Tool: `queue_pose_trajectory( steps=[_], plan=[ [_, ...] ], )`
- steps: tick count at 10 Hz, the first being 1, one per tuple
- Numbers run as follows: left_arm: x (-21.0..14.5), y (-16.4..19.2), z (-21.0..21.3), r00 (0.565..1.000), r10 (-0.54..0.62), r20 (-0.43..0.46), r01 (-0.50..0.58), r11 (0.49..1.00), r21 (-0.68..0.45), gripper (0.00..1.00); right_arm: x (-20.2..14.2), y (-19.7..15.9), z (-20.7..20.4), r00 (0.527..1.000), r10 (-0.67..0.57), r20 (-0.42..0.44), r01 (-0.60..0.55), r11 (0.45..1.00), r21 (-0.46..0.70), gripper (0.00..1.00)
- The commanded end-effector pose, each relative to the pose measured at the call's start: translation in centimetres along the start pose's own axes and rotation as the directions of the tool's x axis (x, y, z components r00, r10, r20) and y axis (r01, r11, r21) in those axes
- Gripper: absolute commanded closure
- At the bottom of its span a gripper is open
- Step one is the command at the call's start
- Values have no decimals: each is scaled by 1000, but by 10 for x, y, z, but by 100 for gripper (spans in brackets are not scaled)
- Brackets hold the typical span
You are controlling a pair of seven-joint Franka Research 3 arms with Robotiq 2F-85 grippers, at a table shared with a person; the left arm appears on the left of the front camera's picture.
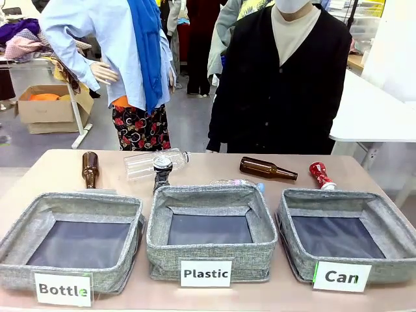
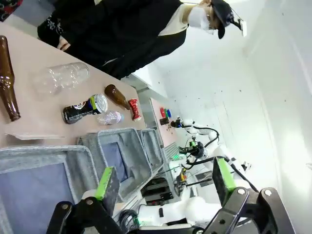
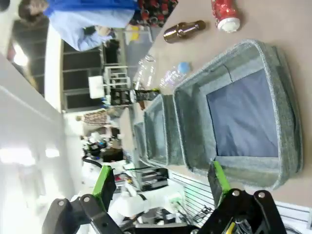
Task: Sort the can waste into the basket.
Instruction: Pick up the can waste from the table and place it in the right Fabric basket.
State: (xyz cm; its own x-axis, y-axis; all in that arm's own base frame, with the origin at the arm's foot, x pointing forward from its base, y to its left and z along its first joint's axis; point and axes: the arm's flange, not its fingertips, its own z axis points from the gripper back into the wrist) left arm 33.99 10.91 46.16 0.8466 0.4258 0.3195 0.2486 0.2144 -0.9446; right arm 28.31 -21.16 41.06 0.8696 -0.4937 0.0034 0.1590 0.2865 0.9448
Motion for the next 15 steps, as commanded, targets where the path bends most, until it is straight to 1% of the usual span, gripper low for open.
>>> queue_pose_trajectory(
  steps=[1, 2, 3, 4, 9, 10, 11, 12, 13, 14, 15],
  plan=[
    [-41, 16, -32, 997, 74, 29, -73, 997, -39, 0, 19, -10, 3, 1000, -11, 13, 10, 995, 97, 0],
    [-48, 21, -37, 993, 111, 46, -111, 994, -21, 0, 18, -13, 7, 999, -25, 42, 21, 996, 87, 0],
    [-50, 20, -47, 987, 139, 76, -143, 988, 53, 0, 15, -12, 6, 995, -9, 96, 3, 998, 60, 0],
    [3, 22, -30, 996, 86, 15, -86, 996, -18, 0, 11, -18, -1, 998, -53, 24, 51, 996, 68, 0],
    [3, 22, -30, 996, 86, 15, -86, 996, -18, 0, 11, -18, -1, 998, -53, 24, 51, 996, 68, 0],
    [3, 22, -30, 996, 86, 15, -86, 996, -18, 0, 13, -17, -3, 998, -58, 23, 57, 997, 52, 0],
    [3, 22, -30, 996, 86, 15, -86, 996, -18, 0, 13, 16, -31, 999, 18, 29, -14, 991, -132, 0],
    [3, 22, -30, 996, 86, 15, -86, 996, -18, 0, 18, 42, -53, 996, 86, 17, -80, 968, -236, 0],
    [3, 22, -30, 996, 86, 15, -86, 996, -18, 0, 29, 63, -83, 993, 118, -6, -113, 931, -348, 0],
    [3, 22, -30, 996, 86, 15, -86, 996, -18, 0, 42, 75, -118, 990, 139, -23, -135, 887, -442, 0],
    [3, 22, -30, 996, 86, 15, -86, 996, -18, 0, 54, 79, -148, 986, 159, -49, -162, 851, -499, 0]
  ],
)
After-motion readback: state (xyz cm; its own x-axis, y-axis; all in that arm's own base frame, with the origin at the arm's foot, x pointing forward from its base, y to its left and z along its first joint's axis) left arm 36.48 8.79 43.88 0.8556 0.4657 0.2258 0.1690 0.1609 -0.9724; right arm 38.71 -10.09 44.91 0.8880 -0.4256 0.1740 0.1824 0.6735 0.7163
